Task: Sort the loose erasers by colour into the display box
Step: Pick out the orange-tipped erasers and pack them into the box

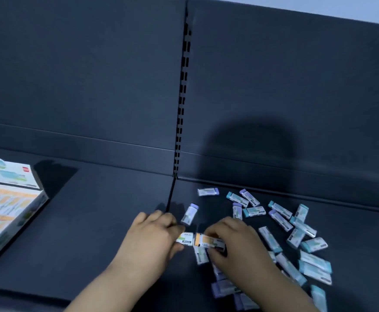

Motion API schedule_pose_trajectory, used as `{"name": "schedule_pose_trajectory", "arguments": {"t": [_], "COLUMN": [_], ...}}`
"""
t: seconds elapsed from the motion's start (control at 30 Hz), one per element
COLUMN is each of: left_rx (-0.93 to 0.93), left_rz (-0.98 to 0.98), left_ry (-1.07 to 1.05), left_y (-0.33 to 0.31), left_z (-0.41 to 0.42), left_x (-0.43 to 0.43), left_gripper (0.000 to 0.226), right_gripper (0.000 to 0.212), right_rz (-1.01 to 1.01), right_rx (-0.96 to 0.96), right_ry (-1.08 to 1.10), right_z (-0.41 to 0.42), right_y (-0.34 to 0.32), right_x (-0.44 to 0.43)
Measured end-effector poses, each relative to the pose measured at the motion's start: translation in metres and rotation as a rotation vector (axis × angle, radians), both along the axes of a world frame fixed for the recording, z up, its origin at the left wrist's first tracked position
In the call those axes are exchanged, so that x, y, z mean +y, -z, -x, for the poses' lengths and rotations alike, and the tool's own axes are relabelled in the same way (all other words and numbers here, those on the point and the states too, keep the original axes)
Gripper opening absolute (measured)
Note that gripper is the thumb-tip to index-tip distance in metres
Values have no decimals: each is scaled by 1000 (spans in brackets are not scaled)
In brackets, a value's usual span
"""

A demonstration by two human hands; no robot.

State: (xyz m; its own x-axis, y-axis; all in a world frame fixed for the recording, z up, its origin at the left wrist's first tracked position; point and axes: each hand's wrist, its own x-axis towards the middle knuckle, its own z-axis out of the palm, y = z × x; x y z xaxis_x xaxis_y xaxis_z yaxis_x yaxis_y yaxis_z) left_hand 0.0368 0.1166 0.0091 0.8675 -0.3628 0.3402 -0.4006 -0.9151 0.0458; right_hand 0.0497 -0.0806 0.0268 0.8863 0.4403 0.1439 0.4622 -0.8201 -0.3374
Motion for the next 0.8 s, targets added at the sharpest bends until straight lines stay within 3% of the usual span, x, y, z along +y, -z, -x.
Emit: {"name": "schedule_pose_trajectory", "arguments": {"t": [0.43,0.8], "left_rx": [-98,-67], "left_rz": [2,72], "left_ry": [186,154], "left_y": [-15,-16], "left_z": [18,58], "left_x": [162,213], "left_gripper": [37,43], "right_gripper": [19,23], "right_rz": [26,25], "right_rx": [-91,-71], "right_ry": [176,156], "right_z": [46,84], "right_y": [-5,-16], "right_x": [166,217]}}
